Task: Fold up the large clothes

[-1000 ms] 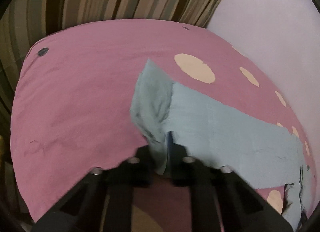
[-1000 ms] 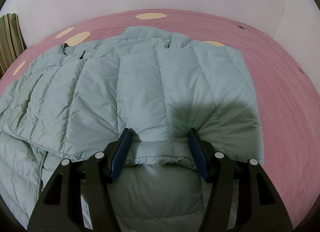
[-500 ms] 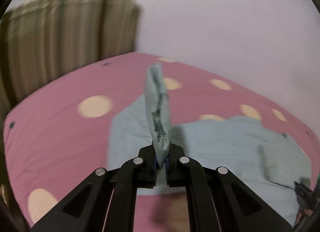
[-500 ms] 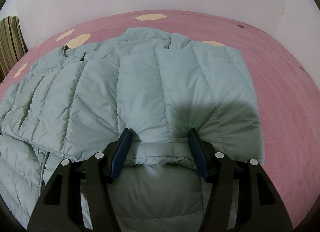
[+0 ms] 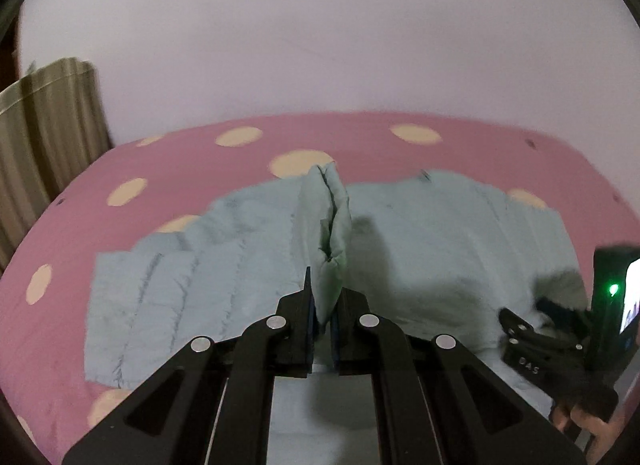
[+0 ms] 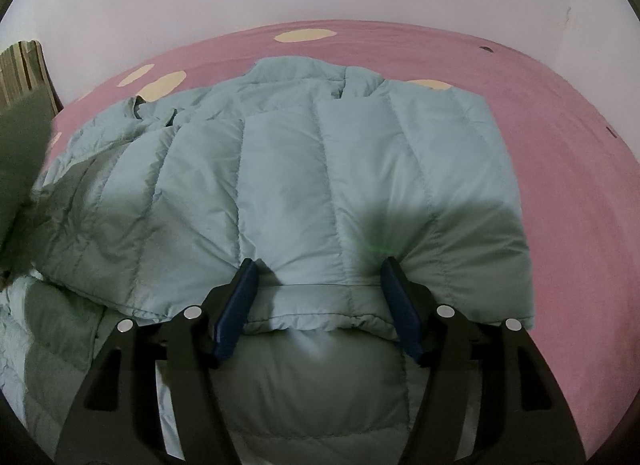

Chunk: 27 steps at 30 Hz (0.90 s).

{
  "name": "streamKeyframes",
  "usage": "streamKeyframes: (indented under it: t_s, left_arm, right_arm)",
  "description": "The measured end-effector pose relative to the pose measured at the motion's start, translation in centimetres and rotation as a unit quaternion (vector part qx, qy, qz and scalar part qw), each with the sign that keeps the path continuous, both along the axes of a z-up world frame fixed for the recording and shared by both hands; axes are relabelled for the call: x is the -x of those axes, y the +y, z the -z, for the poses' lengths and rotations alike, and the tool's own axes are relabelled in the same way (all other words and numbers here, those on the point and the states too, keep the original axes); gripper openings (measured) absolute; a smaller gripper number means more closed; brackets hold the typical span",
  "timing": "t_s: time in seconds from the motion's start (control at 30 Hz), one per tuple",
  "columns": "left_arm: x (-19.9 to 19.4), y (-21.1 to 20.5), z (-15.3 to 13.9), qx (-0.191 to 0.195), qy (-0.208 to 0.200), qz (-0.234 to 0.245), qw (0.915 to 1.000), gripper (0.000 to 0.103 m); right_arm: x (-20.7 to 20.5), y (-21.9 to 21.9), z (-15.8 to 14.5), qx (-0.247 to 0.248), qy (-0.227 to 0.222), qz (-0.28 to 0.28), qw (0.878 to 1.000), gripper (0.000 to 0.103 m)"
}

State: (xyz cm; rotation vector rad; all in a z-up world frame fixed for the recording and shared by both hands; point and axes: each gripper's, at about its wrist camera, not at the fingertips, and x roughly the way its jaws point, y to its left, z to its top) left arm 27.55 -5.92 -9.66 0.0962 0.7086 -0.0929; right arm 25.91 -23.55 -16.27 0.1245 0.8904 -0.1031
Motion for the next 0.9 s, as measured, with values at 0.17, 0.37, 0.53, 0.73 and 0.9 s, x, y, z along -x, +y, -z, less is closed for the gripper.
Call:
streamKeyframes:
  t_s: [0.17, 0.37, 0.53, 0.73, 0.9]
  left_arm:
    - [-0.7, -3.7, 3.1, -0.007, 0.040, 0.032, 0.9987, 0.006]
    - [1.4, -5.1, 2.7, -0.016, 0.029, 0.057, 0.9978, 0.055]
    - [4.1, -2.8, 0.2, -0.006, -0.001, 0.054, 0.9985, 0.068]
    - [7.0, 4.8, -0.8, -0.014, -0.018, -0.018, 0.9996, 0.068]
    - [8.1, 10.8, -0.2, -0.027, -0.019, -0.084, 0.9960, 0.068]
  right_arm:
    - [0.1, 0.0, 0.0, -0.005, -0.001, 0.000, 1.000, 0.065]
    - [0.1, 0.1, 0.0, -0.007, -0.002, 0.000, 1.000, 0.066]
    - [0.0, 0.0, 0.0, -0.006, -0.001, 0.000, 1.000, 0.066]
    - [0.3, 0.2, -0.9, -0.006, -0.003, 0.005, 1.000, 0.066]
    - [1.2, 2.9, -4.0, -0.057, -0.028, -0.021, 0.998, 0.066]
